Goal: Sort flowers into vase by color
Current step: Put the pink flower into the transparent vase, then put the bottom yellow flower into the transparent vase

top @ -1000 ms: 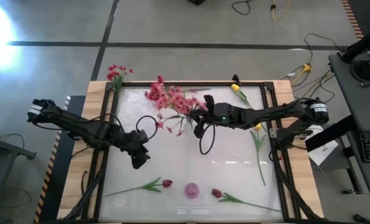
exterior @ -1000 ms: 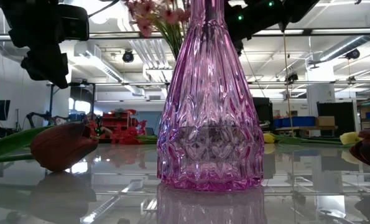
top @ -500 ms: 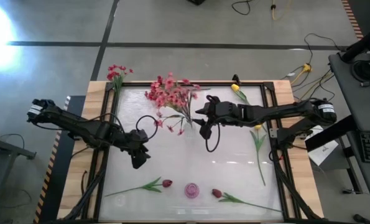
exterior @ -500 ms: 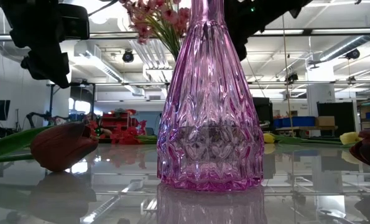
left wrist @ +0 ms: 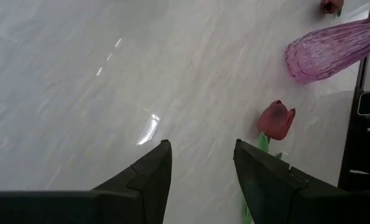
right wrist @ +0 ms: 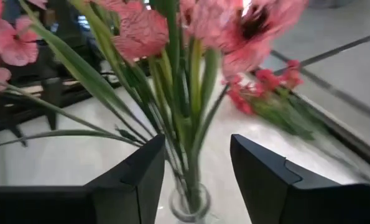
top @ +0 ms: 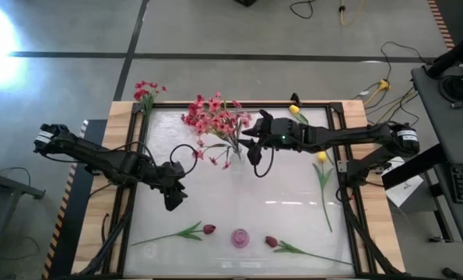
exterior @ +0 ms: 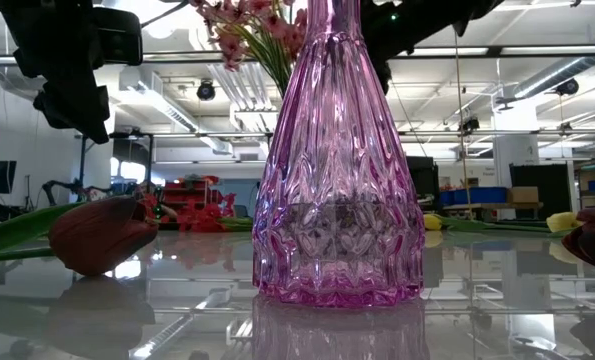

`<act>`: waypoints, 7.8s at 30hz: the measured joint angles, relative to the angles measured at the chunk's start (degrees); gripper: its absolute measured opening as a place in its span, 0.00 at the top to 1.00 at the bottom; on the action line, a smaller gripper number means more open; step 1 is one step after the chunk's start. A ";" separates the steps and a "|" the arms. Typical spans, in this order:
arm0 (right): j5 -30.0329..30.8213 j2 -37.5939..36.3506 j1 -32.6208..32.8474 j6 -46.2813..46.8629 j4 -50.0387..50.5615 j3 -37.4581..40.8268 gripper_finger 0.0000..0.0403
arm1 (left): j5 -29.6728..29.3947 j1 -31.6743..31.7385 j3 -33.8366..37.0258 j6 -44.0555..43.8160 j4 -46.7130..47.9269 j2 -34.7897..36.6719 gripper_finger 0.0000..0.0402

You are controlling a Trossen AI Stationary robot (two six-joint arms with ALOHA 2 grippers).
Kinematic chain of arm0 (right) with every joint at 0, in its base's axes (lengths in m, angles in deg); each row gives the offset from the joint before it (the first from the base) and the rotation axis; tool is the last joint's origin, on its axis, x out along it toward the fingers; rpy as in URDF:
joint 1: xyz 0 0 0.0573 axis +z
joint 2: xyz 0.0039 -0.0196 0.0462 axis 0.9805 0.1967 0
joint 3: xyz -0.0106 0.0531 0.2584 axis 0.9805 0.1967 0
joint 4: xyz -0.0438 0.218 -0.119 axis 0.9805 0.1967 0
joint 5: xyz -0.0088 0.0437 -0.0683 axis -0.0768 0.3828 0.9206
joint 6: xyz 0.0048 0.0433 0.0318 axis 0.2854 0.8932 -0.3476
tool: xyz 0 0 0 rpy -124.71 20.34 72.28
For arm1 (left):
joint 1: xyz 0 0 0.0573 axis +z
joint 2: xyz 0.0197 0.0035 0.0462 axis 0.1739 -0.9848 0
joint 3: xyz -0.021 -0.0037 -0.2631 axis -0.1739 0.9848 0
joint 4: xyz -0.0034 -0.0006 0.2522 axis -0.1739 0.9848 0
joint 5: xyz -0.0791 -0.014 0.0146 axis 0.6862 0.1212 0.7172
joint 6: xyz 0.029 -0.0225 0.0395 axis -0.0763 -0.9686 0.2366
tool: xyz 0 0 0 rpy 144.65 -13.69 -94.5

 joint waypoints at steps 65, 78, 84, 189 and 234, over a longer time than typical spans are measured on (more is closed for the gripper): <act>2.64 -13.60 7.91 19.21 52.38 0.53 0.37 | -1.40 -26.18 -0.07 -15.93 -8.62 -13.74 0.63; -10.07 -14.60 6.28 50.13 69.49 16.28 0.46 | -2.93 -24.37 -0.07 -11.10 -22.59 -23.68 0.63; -6.74 -16.86 -0.16 52.42 67.04 20.56 0.50 | -3.02 -22.92 -0.07 -10.50 -26.13 -25.25 0.63; 2.49 -5.93 2.24 -7.78 -6.08 -4.96 0.97 | -17.40 14.53 4.31 19.92 -66.99 -29.87 0.44; 2.02 -1.86 9.45 -7.95 11.85 -10.45 0.53 | -17.50 13.86 4.28 21.47 -39.87 -12.96 0.44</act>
